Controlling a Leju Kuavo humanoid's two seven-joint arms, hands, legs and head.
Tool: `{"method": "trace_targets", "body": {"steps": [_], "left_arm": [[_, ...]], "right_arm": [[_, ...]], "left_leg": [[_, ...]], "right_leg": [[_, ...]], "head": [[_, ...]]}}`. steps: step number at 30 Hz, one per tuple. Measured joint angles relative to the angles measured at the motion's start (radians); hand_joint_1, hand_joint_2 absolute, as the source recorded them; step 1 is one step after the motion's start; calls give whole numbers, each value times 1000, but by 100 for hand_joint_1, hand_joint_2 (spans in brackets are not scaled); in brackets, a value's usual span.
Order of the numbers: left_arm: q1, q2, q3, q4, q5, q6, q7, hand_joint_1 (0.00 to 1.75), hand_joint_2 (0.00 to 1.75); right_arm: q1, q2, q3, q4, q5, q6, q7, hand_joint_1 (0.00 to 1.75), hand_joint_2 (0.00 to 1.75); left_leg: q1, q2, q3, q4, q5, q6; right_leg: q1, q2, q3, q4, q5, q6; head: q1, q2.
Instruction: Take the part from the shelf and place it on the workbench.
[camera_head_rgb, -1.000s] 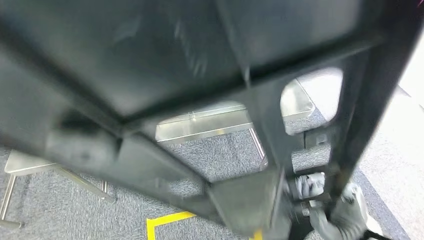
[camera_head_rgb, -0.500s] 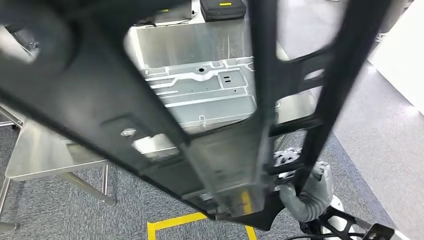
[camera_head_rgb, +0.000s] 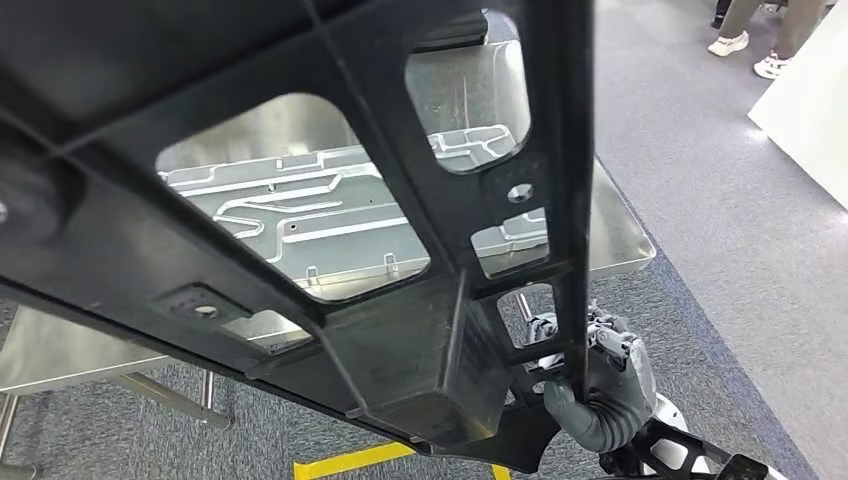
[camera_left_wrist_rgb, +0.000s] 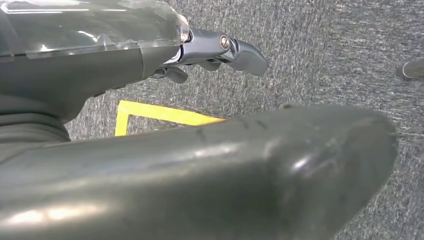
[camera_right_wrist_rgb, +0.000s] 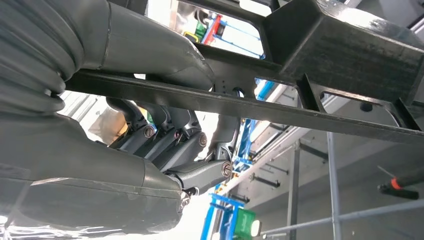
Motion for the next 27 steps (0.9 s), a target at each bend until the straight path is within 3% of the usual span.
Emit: {"method": "trace_targets", "body": {"steps": [1,2,4,6,7,10,12,15,16,17,18,20,21,22,24,27], "left_arm": [[1,0,0,0,0,0,1,0,0],[3,0,0,0,1,0,2,0,0],[3,0,0,-2,4,-1,3,0,0],[2,1,0,-3,8,-1,3,0,0],[2,1,0,-4,10,-1,4,0,0],[2,1,0,-4,14,-1,6,0,0],[2,1,0,-5,17,-1,6,0,0],[0,1,0,-5,19,0,6,0,0],[1,1,1,-5,20,1,6,0,0],[1,1,1,-5,22,2,6,0,0],[2,1,1,-5,24,3,6,0,0],[3,0,1,-5,30,6,7,0,0],[2,-1,2,-5,33,8,9,0,0],[2,-2,2,-5,36,10,10,0,0],[0,-4,3,-5,41,12,12,0,0],[-1,-5,4,-5,46,13,11,0,0]], "right_arm": [[1,0,0,0,2,4,1,169,175],[1,0,0,0,3,7,2,169,175],[2,0,0,0,5,14,4,169,175],[1,0,-1,0,6,19,5,169,175],[1,0,-1,1,6,21,6,169,175],[0,0,-3,0,6,24,9,169,175],[-1,0,-5,0,6,24,10,169,175],[-2,0,-8,4,5,24,12,169,175],[-1,0,-9,6,5,24,12,169,175],[-1,0,-9,8,5,24,14,169,175],[-1,0,-9,8,6,23,14,169,175],[-1,0,-9,9,11,20,15,169,175],[-1,0,-10,9,17,16,16,169,175],[-1,0,-10,9,25,11,16,169,175],[-1,0,-12,9,42,-5,18,169,175],[0,-3,-16,6,71,-35,23,169,175]], "left_leg": [[1,0,-33,40,2,-3],[2,0,-49,44,25,-4],[3,1,-24,-62,120,-3],[-1,1,21,-180,177,7],[-3,1,33,-211,183,13],[-5,-1,41,-228,170,35],[-1,-1,51,-236,167,48],[-1,0,65,-240,156,60],[-2,-1,70,-240,151,61],[-2,-1,78,-240,145,60],[-2,-2,88,-240,139,59],[-3,-5,108,-241,125,55],[-5,-6,114,-240,119,51],[-6,-6,117,-240,114,46],[-7,-5,119,-243,110,35],[-8,-2,116,-219,85,20]], "right_leg": [[0,1,8,0,-6,0],[0,2,17,0,-13,1],[-1,3,40,0,-30,5],[3,4,56,3,-46,14],[4,4,58,4,-51,19],[4,4,59,3,-60,33],[2,3,41,47,-84,44],[-2,3,-72,241,-153,52],[-3,3,-108,289,-157,53],[-3,3,-127,300,-139,52],[-3,3,-126,271,-101,50],[1,3,-83,141,-5,38],[5,2,-62,83,24,31],[8,2,-48,48,34,25],[13,4,-42,26,27,18],[2,3,-23,1,25,8]], "head": [[0,0],[0,0],[0,0],[0,0],[0,0],[0,0],[0,0],[0,0],[0,0],[0,0],[0,0],[0,0],[0,0],[0,0],[0,0],[0,0]]}}
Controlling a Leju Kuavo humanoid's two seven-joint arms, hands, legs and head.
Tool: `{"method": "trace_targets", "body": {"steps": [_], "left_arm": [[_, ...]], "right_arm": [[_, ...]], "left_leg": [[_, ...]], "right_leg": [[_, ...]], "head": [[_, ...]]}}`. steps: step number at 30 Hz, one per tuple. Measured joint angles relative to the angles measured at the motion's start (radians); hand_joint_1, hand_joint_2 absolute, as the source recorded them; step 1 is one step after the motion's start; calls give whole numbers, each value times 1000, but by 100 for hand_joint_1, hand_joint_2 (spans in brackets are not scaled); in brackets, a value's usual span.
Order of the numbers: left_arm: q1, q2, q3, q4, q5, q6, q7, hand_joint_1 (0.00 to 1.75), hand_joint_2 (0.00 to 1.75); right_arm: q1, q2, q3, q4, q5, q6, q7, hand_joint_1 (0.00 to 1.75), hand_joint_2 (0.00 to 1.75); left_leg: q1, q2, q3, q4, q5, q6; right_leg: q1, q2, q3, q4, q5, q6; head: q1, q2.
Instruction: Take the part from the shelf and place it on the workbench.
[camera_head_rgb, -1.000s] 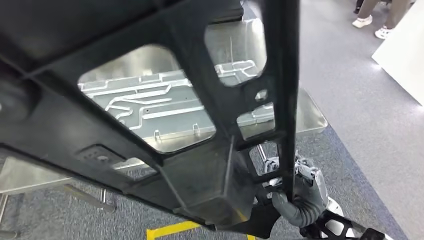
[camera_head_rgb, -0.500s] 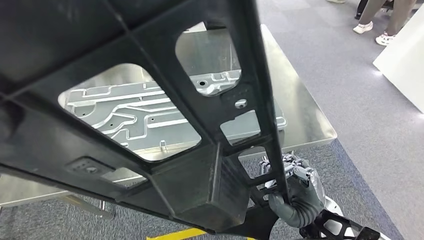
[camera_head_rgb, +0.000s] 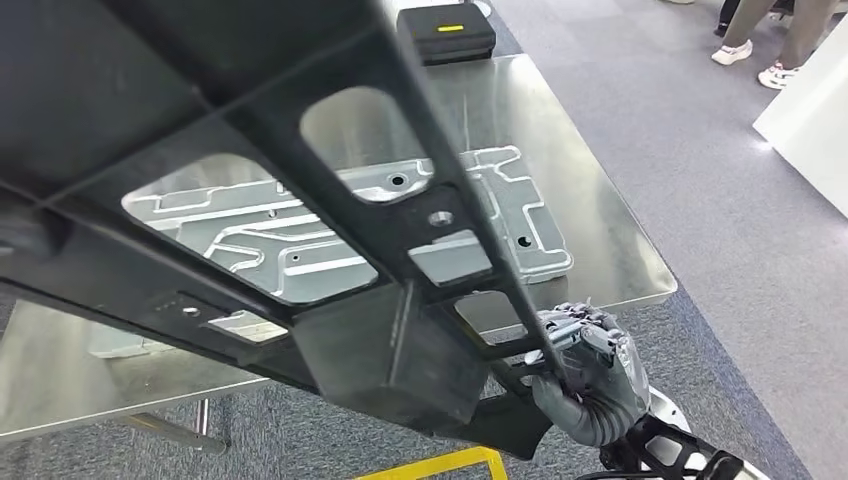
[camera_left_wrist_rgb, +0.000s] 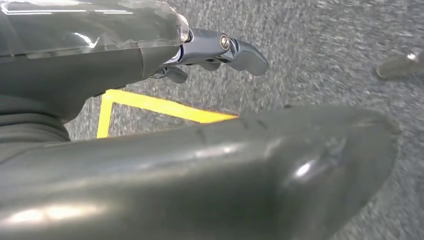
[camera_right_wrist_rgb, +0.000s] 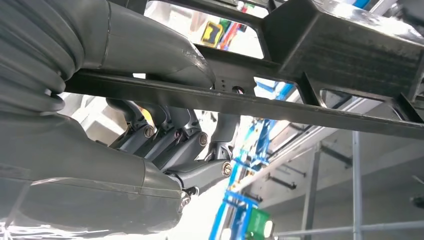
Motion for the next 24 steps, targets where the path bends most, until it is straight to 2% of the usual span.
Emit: {"method": "trace_targets", "body": {"steps": [1,3,4,5,6,8,9,10,13,15,16,18,19,20,21,22,24], "left_arm": [[0,0,0,0,0,-1,0,0,0],[1,0,1,0,-3,-5,-1,0,0],[2,1,0,0,-7,-8,0,0,0],[2,1,0,0,-12,-12,0,0,0],[2,2,-2,0,-17,-16,0,0,0],[-1,5,-5,0,-24,-23,0,0,0],[-4,6,-6,0,-25,-24,0,0,0],[-7,7,-7,0,-26,-25,0,0,0],[-9,9,-7,0,-27,-26,-4,0,0],[-10,10,-8,0,-27,-28,-8,0,0],[-11,10,-8,0,-27,-30,-10,0,0],[-12,10,-10,0,-28,-35,-14,0,0],[-11,11,-11,0,-29,-38,-15,0,0],[-11,11,-12,0,-29,-40,-16,0,0],[-11,11,-12,0,-29,-42,-17,0,0],[-11,12,-13,0,-30,-43,-18,0,0],[-12,12,-15,0,-31,-44,-22,0,0]], "right_arm": [[-1,-1,-2,-1,12,-15,4,169,175],[-12,-3,-6,6,40,-58,14,169,175],[-23,-3,-9,17,53,-83,17,169,175],[-41,-3,-13,35,67,-110,20,169,175],[-63,-3,-18,60,78,-137,21,169,175],[-115,-4,-32,128,101,-194,22,169,175],[-141,-4,-39,163,111,-218,23,169,175],[-166,-4,-47,198,123,-240,23,169,175],[-235,-4,-64,290,188,-308,36,169,175],[-287,-3,-71,354,249,-359,54,169,175],[-315,-3,-73,388,281,-384,62,169,175],[-365,-2,-75,452,342,-426,77,169,175],[-384,-2,-74,483,370,-441,83,169,175],[-401,-1,-73,511,399,-454,90,169,175],[-419,-1,-68,538,435,-470,99,169,175],[-442,-1,-60,567,484,-491,110,169,175],[-504,0,-26,635,619,-546,141,169,175]], "left_leg": [[1,0,-21,46,-24,-5],[3,1,-94,182,-78,-13],[5,1,-128,237,-89,-16],[6,1,-148,258,-80,-19],[8,1,-149,237,-51,-20],[11,2,-101,107,34,-19],[10,3,-76,43,62,-16],[9,3,-60,2,76,-10],[6,0,-58,-19,80,12],[8,1,-57,-27,86,25],[10,1,-56,-30,88,30],[8,2,-57,-30,89,34],[8,2,-57,-30,88,35],[7,1,-57,-29,88,35],[7,-1,-55,-29,87,35],[7,-2,-53,-28,85,34],[4,-3,-49,-27,81,29]], "right_leg": [[-3,-2,8,-6,-1,-3],[-3,-3,13,-8,-5,-8],[-2,-3,14,-8,-7,-9],[-3,-2,16,-7,-9,-9],[-3,0,19,-6,-11,-7],[-3,3,26,-3,-17,-1],[-1,4,27,1,-21,3],[0,4,26,4,-23,9],[2,4,20,5,-21,25],[0,3,8,31,-41,34],[-2,2,-12,74,-65,38],[-4,1,-77,207,-125,44],[-5,1,-107,266,-143,46],[-5,0,-124,294,-142,46],[-5,0,-123,284,-121,44],[-4,0,-104,233,-83,41],[-1,1,-44,92,-13,29]], "head": [[0,0],[0,0],[0,0],[0,0],[0,0],[0,0],[0,0],[0,0],[0,0],[0,0],[0,0],[0,0],[0,0],[0,0],[0,0],[0,0],[0,0]]}}
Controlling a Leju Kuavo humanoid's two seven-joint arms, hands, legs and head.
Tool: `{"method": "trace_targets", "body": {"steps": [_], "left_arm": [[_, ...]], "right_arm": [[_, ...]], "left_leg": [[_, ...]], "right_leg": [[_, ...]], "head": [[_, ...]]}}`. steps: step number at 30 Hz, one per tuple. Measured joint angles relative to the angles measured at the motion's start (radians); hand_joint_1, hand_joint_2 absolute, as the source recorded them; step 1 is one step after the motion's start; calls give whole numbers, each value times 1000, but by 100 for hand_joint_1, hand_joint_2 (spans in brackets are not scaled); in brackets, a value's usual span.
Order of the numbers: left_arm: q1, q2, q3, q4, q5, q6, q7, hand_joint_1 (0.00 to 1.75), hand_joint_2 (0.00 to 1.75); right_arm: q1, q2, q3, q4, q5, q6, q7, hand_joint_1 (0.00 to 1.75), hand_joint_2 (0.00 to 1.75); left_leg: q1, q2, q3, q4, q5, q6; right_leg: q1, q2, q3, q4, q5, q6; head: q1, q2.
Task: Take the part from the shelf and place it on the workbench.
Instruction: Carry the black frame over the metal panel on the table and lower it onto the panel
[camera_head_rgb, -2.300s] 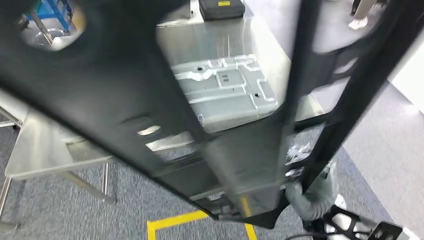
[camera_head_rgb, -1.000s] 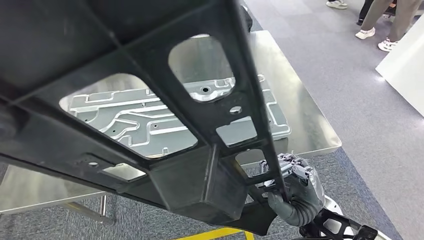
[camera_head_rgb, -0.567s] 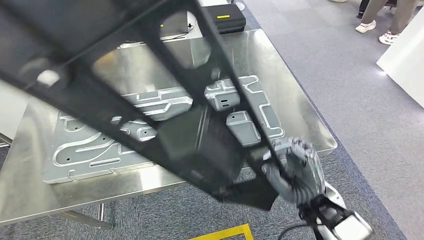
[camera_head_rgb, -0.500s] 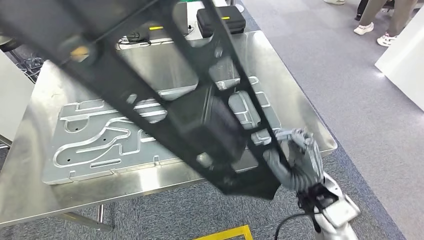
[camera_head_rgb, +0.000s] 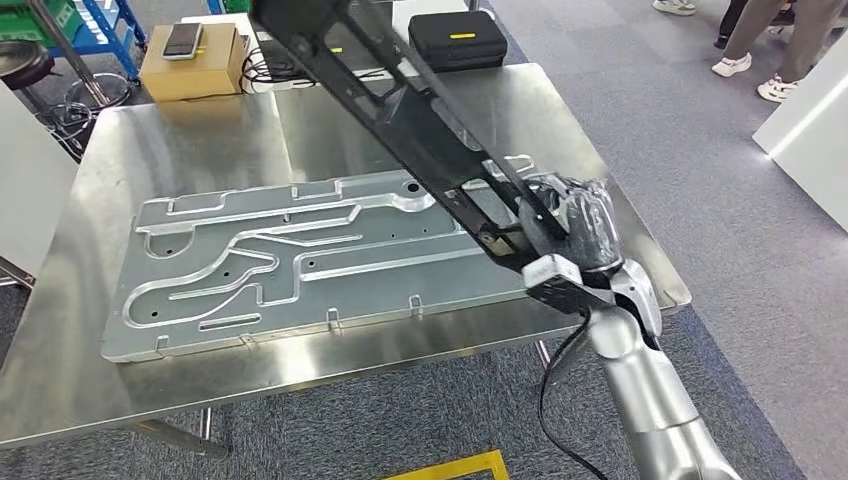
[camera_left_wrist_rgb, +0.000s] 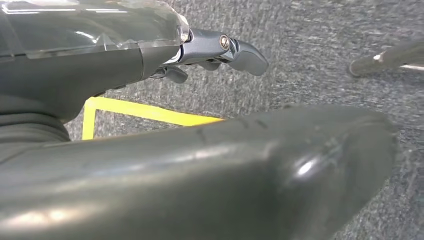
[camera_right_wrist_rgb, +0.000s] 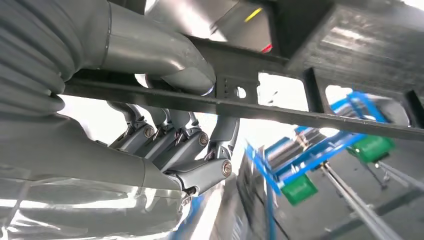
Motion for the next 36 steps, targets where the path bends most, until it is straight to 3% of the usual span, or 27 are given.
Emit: {"method": "trace_targets", "body": {"steps": [2,6,8,10,11,12,13,14,16,17,21,23,25,26,27,28,29,31,33,35,36], "left_arm": [[-3,1,-3,0,-2,0,-4,0,0],[-4,2,-12,0,-5,-2,-13,0,0],[-6,3,-14,0,-5,-4,-17,0,0],[-6,5,-15,0,-6,-9,-20,0,0],[-5,7,-15,0,-6,-12,-21,0,0],[-3,8,-16,0,-6,-14,-21,0,0],[-2,9,-16,0,-8,-17,-22,0,0],[-2,11,-16,0,-10,-18,-24,0,0],[-4,14,-17,0,-14,-19,-27,0,0],[-5,15,-17,0,-16,-20,-28,0,0],[-6,16,-20,0,-17,-18,-30,0,0],[-8,16,-22,0,-17,-11,-33,0,0],[-9,16,-23,0,-16,0,-38,0,0],[-9,16,-23,0,-16,6,-41,0,44],[-9,16,-23,0,-16,12,-44,0,87],[-9,16,-23,0,-16,18,-47,0,131],[-9,16,-23,0,-16,24,-50,0,175],[-11,15,-23,0,-16,34,-53,0,175],[-13,15,-23,0,-16,44,-51,0,87],[-13,15,-23,0,-17,52,-51,0,0],[-12,15,-24,0,-18,55,-52,0,0]], "right_arm": [[-67,0,44,77,122,-43,30,169,175],[-181,-2,146,244,316,-89,71,169,175],[-232,-9,206,330,395,-110,79,169,175],[-271,-17,269,421,461,-134,86,169,175],[-288,-19,301,464,496,-148,93,169,175],[-304,-20,332,502,529,-163,101,169,175],[-320,-20,362,536,559,-177,111,169,175],[-335,-20,389,566,584,-192,122,169,175],[-361,-20,434,617,617,-213,140,169,175],[-372,-20,451,638,630,-221,148,169,175],[-406,-20,509,702,691,-270,188,169,175],[-417,-20,535,736,720,-297,206,169,175],[-422,-19,559,765,739,-316,214,169,175],[-423,-19,569,777,745,-323,215,127,131],[-425,-17,578,789,750,-329,216,85,87],[-429,-13,586,801,754,-334,217,42,44],[-436,-8,593,814,758,-338,218,0,0],[-454,10,604,839,766,-345,223,0,0],[-469,27,614,865,775,-350,232,0,0],[-472,35,623,888,783,-351,241,0,0],[-472,36,628,896,786,-351,245,0,0]], "left_leg": [[-3,1,-4,1,-1,-8],[-3,1,-15,19,-13,-29],[-1,2,-59,111,-61,-38],[0,2,-132,245,-111,-44],[1,3,-156,284,-116,-47],[2,3,-161,283,-100,-48],[4,3,-145,242,-67,-49],[6,4,-112,171,-26,-49],[6,3,-53,47,20,-42],[5,2,-38,16,25,-36],[4,2,-28,2,26,-7],[7,2,-26,-3,33,2],[6,2,-31,-3,36,5],[6,2,-32,-3,37,6],[6,2,-33,-3,39,5],[5,1,-34,-3,41,4],[5,1,-34,-3,44,2],[2,3,-36,-2,49,-5],[1,4,-40,-2,54,-17],[4,2,-44,-4,60,-30],[5,2,-50,4,55,-35]], "right_leg": [[6,0,30,-76,20,-8],[2,-4,35,-93,20,-24],[-1,-11,40,-99,21,-33],[1,-17,40,-98,19,-37],[2,-19,41,-97,18,-38],[2,-20,44,-97,16,-37],[2,-20,48,-96,13,-36],[2,-21,53,-94,9,-34],[6,-19,61,-89,1,-26],[8,-18,63,-87,-1,-21],[6,-16,63,-77,-14,0],[3,-15,29,4,-67,9],[0,-14,-30,138,-134,14],[-1,-14,-49,185,-149,15],[-2,-14,-50,197,-146,14],[-2,-14,-32,170,-126,12],[-2,-14,5,107,-96,7],[4,-15,84,-34,-53,-7],[12,-18,116,-97,-44,-18],[14,-21,112,-105,-32,-25],[11,-24,110,-109,-23,-29]], "head": [[0,0],[0,0],[0,0],[0,0],[0,0],[0,0],[0,0],[0,0],[0,0],[0,0],[0,0],[0,0],[0,0],[0,0],[0,0],[0,0],[0,0],[0,0],[0,0],[0,0],[0,0]]}}
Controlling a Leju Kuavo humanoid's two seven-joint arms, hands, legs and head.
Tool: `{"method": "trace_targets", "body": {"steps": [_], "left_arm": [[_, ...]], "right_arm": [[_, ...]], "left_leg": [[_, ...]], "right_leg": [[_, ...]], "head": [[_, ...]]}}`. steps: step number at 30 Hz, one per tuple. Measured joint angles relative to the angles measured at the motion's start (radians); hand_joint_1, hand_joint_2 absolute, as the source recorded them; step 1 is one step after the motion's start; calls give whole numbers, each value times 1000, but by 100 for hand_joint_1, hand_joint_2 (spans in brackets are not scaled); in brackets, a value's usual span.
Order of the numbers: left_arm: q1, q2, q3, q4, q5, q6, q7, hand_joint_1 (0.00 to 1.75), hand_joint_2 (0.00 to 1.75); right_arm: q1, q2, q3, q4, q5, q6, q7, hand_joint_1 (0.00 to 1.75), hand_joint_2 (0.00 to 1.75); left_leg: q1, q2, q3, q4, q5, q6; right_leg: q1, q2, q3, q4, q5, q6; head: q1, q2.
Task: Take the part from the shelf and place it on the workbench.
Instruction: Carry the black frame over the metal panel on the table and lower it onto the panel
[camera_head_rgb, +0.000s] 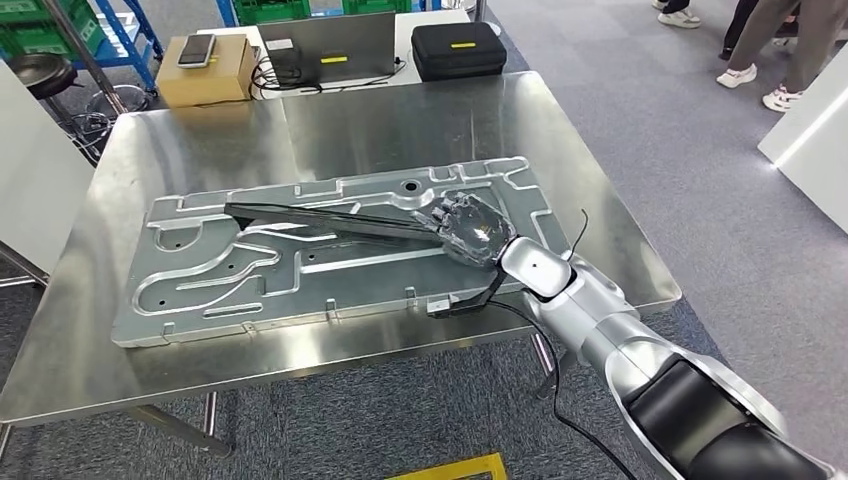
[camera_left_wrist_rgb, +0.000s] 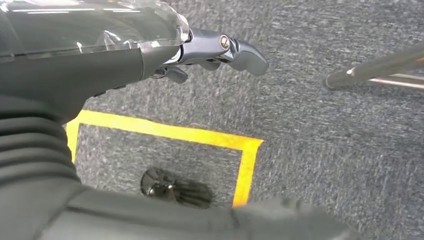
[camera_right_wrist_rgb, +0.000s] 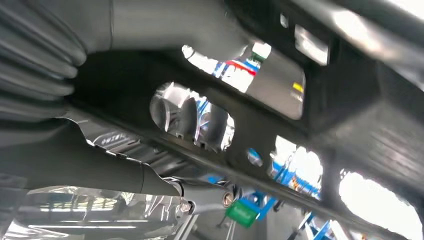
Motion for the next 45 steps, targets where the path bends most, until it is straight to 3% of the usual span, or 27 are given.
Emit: {"method": "trace_targets", "body": {"steps": [2,4,5,6,7,9,11,14,16,17,19,20,21,22,23,25,26,28,31,33,35,36,37,39,41,42,45], "left_arm": [[2,0,-1,0,-5,3,0,0,0],[3,2,-4,0,-9,6,2,0,0],[6,3,-7,0,-10,7,3,0,0],[8,3,-10,0,-12,8,3,0,0],[10,4,-12,0,-14,8,4,0,0],[11,5,-15,0,-17,8,3,0,0],[10,6,-17,0,-18,4,2,0,0],[11,7,-17,0,-18,-3,1,0,0],[10,7,-17,0,-19,-8,1,0,0],[10,7,-18,0,-20,-11,1,0,0],[10,7,-18,0,-24,-16,0,0,0],[11,7,-18,0,-26,-18,0,0,0],[11,7,-18,0,-27,-18,0,0,0],[12,7,-18,0,-29,-19,0,0,0],[12,7,-19,0,-30,-19,0,0,0],[11,6,-21,0,-33,-20,0,0,0],[11,5,-22,1,-34,-20,0,0,0],[12,4,-25,2,-36,-22,-1,0,0],[12,5,-26,2,-38,-25,-3,0,0],[12,9,-28,2,-39,-29,-4,0,0],[12,12,-32,2,-39,-33,-2,0,0],[12,13,-33,2,-40,-35,-1,0,0],[12,13,-35,2,-40,-36,0,0,0],[12,15,-38,2,-41,-37,2,0,0],[11,17,-39,2,-41,-37,2,0,0],[11,17,-40,2,-41,-36,1,0,0],[12,17,-40,2,-40,-33,0,0,0]], "right_arm": [[-2,0,7,12,1,-6,7,0,0],[-4,0,11,25,-1,-15,12,0,0],[-3,1,12,30,-1,-19,14,0,0],[-3,1,13,35,-2,-23,17,0,0],[-2,1,14,39,-3,-25,20,0,0],[-1,2,14,44,-3,-31,25,0,0],[-2,0,14,48,-2,-41,38,0,0],[-3,-3,14,52,1,-60,71,0,0],[-3,-4,13,55,4,-69,94,0,0],[-2,-4,10,56,8,-73,110,0,0],[3,-2,1,53,29,-78,146,0,0],[7,-1,-4,51,43,-80,162,0,0],[10,0,-9,48,58,-83,174,0,0],[12,0,-15,45,72,-85,182,0,0],[11,0,-20,41,85,-86,189,0,0],[1,0,-29,32,104,-87,206,0,0],[-7,1,-31,28,109,-88,216,0,0],[-23,2,-32,22,111,-87,232,0,0],[-46,3,-35,9,107,-84,225,0,0],[-60,1,-47,-2,83,-76,192,0,0],[-67,-4,-74,-15,18,-63,132,0,0],[-67,-6,-91,-23,-29,-55,97,0,0],[-67,-8,-111,-31,-83,-46,62,0,0],[-67,-8,-153,-50,-185,-27,8,0,0],[-69,-11,-194,-68,-257,-16,-27,0,0],[-70,-12,-212,-74,-281,-13,-39,0,0],[-74,-13,-259,-89,-344,-7,-70,0,0]], "left_leg": [[2,0,-32,69,-49,-9],[3,1,-86,200,-126,-19],[3,1,-106,252,-147,-23],[4,1,-111,274,-150,-27],[6,2,-97,257,-136,-29],[11,2,-25,129,-82,-32],[11,1,29,25,-51,-20],[6,1,35,6,-45,12],[7,1,36,1,-39,26],[8,1,35,-1,-35,31],[7,2,30,0,-32,36],[6,2,28,0,-32,37],[5,2,27,0,-32,37],[4,1,27,0,-32,37],[2,1,28,0,-32,37],[-2,1,29,1,-33,35],[-3,2,27,1,-33,32],[-4,2,23,1,-31,22],[-3,2,16,13,-39,6],[-1,2,-23,99,-90,-3],[0,2,-89,234,-150,-11],[1,2,-112,276,-159,-14],[2,2,-118,284,-148,-16],[7,3,-74,180,-78,-20],[10,0,-20,60,-31,-15],[9,-1,-8,32,-26,-9],[7,-3,-7,23,-28,13]], "right_leg": [[-6,-8,-5,-7,18,-7],[-5,-14,-13,-6,21,-9],[-5,-15,-16,-5,22,-9],[-5,-16,-18,-4,23,-8],[-6,-15,-19,-2,23,-7],[-8,-15,-21,5,20,-1],[-6,-10,-23,15,14,11],[-4,-5,-24,16,12,29],[-8,0,-36,38,-5,40],[-10,4,-55,78,-31,44],[-13,9,-121,213,-98,50],[-14,10,-154,277,-120,51],[-14,10,-173,312,-124,50],[-14,10,-173,305,-106,47],[-12,11,-154,258,-72,41],[-5,10,-90,114,-2,22],[-1,8,-68,60,19,15],[6,4,-56,21,27,8],[-1,0,-52,5,38,3],[-5,-3,-47,-4,43,-3],[-4,-5,-48,-2,41,-7],[-4,-5,-48,0,39,-7],[-5,-6,-47,3,36,-6],[-7,-5,-45,12,27,-1],[-5,-3,-47,26,15,8],[-3,-2,-49,31,12,13],[-1,-1,-55,36,8,26]], "head": [[0,0],[0,0],[0,0],[0,0],[0,0],[0,0],[0,0],[0,0],[0,0],[0,0],[0,0],[0,0],[0,0],[0,0],[0,0],[0,0],[0,0],[0,0],[0,0],[0,0],[0,0],[0,0],[0,0],[0,0],[0,0],[0,0],[0,0]]}}
